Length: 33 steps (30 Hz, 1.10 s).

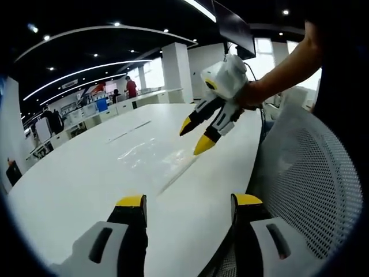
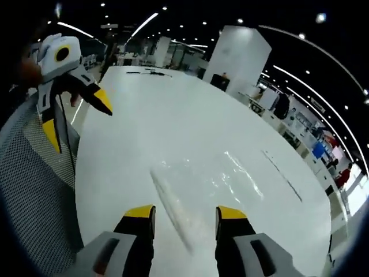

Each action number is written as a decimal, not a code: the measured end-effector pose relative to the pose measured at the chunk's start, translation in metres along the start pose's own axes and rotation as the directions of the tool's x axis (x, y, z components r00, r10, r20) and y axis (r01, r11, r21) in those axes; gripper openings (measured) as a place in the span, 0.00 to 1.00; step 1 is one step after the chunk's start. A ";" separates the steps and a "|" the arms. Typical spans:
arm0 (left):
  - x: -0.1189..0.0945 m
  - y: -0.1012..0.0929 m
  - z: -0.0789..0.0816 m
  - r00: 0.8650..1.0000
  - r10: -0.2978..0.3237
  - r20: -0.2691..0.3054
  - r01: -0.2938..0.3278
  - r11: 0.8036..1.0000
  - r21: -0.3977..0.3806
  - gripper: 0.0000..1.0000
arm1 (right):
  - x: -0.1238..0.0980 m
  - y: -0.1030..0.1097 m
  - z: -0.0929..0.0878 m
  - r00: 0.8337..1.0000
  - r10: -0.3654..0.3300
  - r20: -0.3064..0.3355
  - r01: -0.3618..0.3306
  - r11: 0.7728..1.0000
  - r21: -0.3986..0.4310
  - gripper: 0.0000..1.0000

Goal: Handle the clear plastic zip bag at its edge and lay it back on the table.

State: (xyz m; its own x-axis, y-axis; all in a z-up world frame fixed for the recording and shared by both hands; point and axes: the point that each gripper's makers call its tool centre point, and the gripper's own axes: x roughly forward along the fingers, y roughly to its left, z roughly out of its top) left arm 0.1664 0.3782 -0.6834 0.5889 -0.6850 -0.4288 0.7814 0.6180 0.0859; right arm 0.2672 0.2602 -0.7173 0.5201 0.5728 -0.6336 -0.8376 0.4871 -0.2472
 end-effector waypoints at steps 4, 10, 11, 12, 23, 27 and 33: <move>0.000 0.001 -0.001 1.000 -0.003 0.002 0.003 1.000 0.007 0.60 | -0.012 -0.004 -0.004 0.999 -0.033 0.006 0.033 0.999 0.009 0.52; -0.001 0.005 -0.004 1.000 0.002 0.010 -0.002 1.000 0.000 0.62 | -0.035 -0.006 -0.018 0.997 -0.076 -0.001 0.076 0.996 0.046 0.59; -0.001 0.006 -0.006 1.000 0.004 0.010 -0.004 1.000 -0.002 0.62 | -0.039 -0.006 -0.019 0.997 -0.082 -0.001 0.082 0.995 0.053 0.60; -0.002 0.009 -0.010 1.000 0.005 0.012 -0.005 1.000 -0.003 0.62 | -0.044 -0.006 -0.021 0.996 -0.089 0.001 0.088 0.994 0.069 0.61; 0.000 0.005 -0.010 1.000 -0.006 0.014 0.007 1.000 -0.007 0.64 | -0.089 -0.007 -0.056 0.988 -0.149 -0.034 0.152 0.972 0.177 0.75; 0.001 0.005 -0.008 1.000 -0.003 0.020 0.003 1.000 -0.005 0.65 | -0.102 -0.002 -0.073 0.984 -0.169 -0.064 0.179 0.959 0.220 0.81; 0.001 0.005 -0.006 1.000 0.003 0.026 -0.002 1.000 -0.018 0.67 | -0.112 0.011 -0.082 0.981 -0.188 -0.040 0.192 0.942 0.274 0.90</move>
State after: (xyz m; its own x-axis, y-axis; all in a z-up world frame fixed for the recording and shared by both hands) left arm 0.1695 0.3829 -0.6886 0.5963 -0.6932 -0.4048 0.7762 0.6264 0.0708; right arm 0.1857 0.1476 -0.7088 0.6611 0.4442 -0.6047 -0.6438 0.7497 -0.1532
